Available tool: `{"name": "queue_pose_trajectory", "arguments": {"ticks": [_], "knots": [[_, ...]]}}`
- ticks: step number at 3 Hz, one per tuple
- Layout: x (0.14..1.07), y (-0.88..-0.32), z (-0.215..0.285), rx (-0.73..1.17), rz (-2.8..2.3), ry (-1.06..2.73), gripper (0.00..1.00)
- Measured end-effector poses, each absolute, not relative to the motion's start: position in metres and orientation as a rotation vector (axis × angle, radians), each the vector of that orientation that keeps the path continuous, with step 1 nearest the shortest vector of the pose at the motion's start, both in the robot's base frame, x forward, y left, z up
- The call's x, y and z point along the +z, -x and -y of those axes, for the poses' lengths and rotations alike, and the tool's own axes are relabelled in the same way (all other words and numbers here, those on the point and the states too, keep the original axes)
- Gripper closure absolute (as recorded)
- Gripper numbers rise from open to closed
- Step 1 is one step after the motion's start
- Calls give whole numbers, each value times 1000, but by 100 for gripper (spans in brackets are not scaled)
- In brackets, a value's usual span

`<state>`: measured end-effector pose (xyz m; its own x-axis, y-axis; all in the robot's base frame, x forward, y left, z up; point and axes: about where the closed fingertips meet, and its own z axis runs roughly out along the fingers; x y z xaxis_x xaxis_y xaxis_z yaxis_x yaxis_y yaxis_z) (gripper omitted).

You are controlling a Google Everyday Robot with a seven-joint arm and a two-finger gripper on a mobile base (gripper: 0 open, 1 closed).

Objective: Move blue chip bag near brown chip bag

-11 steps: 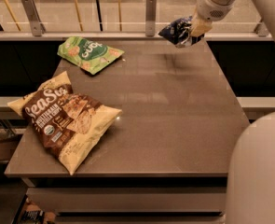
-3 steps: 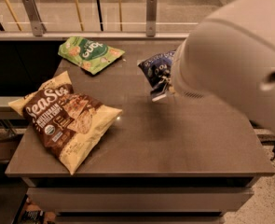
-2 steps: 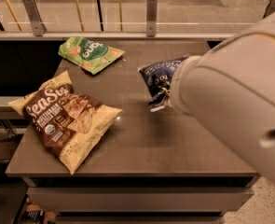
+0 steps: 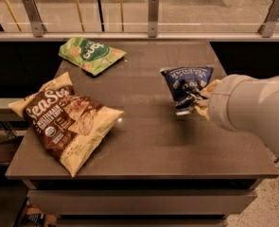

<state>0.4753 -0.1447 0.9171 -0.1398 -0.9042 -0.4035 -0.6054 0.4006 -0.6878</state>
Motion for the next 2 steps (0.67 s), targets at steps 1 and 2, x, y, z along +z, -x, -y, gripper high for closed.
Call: {"name": "queue_pose_trajectory", "arguments": {"ticks": [1,2], "knots": [[905,-490,181,-378,-1865,1249,81],[896,-490,179,-321,-1857,1326,82]]}}
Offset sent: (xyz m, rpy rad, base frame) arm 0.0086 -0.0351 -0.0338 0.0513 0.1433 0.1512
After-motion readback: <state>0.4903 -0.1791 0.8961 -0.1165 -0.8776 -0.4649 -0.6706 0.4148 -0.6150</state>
